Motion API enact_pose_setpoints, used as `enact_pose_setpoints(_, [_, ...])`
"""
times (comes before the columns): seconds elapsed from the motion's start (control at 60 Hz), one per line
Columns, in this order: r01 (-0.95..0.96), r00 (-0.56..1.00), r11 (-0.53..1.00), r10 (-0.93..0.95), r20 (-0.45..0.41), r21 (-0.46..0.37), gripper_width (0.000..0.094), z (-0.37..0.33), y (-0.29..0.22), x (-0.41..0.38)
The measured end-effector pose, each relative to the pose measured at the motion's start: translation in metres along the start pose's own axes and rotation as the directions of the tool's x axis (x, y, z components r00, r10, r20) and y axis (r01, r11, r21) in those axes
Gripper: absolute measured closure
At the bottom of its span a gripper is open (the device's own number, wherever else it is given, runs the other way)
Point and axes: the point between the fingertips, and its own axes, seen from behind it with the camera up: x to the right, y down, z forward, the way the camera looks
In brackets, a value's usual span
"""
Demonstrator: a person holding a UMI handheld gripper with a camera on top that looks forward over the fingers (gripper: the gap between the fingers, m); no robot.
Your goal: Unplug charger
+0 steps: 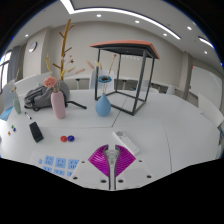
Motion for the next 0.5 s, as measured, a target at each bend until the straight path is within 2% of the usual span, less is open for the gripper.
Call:
enact_pose_setpoints(0.083, [0.02, 1.0, 0.998, -0.021, -0.001, -0.061, 0.0847, 0.014, 0.031, 0.015])
enact_pose_setpoints(0.233, [0.018, 1.0, 0.991, -0.016, 0.018, -0.133, 0.0701, 0.031, 0.064, 0.019])
enact_pose_setpoints(0.267, [0.012, 1.0, 0.988, -0.009, 0.019, -0.155, 0.059, 0.033, 0.07, 0.02])
enact_pose_setpoints(0.35, [-0.005, 1.0, 0.983, 0.006, 0.005, -0.181, 0.0109, 0.027, 0.07, 0.024])
enact_pose_setpoints(0.367, [-0.007, 1.0, 0.984, 0.008, 0.004, -0.178, 0.0069, 0.023, 0.067, 0.024])
enact_pose_setpoints(0.4, [-0.012, 1.0, 0.985, 0.013, 0.008, -0.169, 0.0111, 0.013, 0.06, 0.024])
enact_pose_setpoints(0.5, [0.004, 1.0, 0.988, 0.0, 0.027, -0.156, 0.0088, -0.027, 0.039, 0.02])
